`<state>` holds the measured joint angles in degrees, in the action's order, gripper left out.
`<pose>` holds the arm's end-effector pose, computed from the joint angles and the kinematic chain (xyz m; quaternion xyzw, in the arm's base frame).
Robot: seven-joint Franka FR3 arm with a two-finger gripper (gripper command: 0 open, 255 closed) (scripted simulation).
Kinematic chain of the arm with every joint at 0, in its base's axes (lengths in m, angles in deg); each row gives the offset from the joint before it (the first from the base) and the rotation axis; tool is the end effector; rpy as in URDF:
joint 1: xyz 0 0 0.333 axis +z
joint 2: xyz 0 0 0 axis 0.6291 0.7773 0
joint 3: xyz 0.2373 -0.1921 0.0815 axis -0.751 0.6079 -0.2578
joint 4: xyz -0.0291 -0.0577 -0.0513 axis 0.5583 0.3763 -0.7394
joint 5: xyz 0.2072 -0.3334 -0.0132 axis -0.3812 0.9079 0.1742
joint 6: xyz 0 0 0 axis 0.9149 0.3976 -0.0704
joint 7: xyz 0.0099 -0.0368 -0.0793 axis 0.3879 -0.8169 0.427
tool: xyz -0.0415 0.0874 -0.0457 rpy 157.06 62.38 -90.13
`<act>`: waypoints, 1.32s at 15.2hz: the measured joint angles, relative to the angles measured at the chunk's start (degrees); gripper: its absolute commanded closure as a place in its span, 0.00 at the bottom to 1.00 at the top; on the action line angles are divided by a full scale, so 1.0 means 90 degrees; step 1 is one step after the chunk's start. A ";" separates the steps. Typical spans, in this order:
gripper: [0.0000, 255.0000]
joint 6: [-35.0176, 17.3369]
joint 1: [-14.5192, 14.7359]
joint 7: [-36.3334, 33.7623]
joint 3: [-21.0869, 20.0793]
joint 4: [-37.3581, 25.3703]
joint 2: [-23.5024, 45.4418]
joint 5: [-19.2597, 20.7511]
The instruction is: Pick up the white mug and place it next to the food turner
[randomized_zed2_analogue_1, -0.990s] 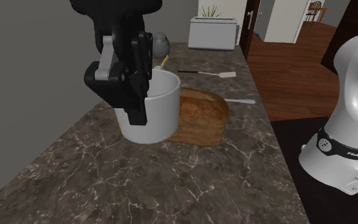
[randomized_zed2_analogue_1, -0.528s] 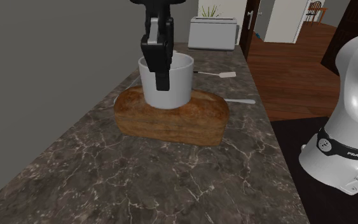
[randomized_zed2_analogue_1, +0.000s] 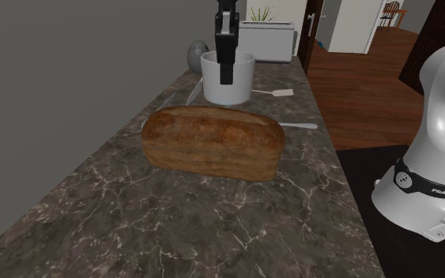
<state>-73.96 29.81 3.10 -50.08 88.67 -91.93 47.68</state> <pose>0.4587 -0.0768 0.5035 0.9942 -0.1042 -0.0007 0.0261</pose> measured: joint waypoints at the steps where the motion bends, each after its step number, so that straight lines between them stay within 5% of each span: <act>1: 1.00 -0.0038 -0.0064 0.0149 0.0101 0.0097 -0.0067 0.0032; 20: 1.00 -0.0212 -0.1259 0.3089 0.2158 0.0118 -0.0152 0.0659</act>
<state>-75.87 18.48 30.90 -30.66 89.73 -93.29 53.61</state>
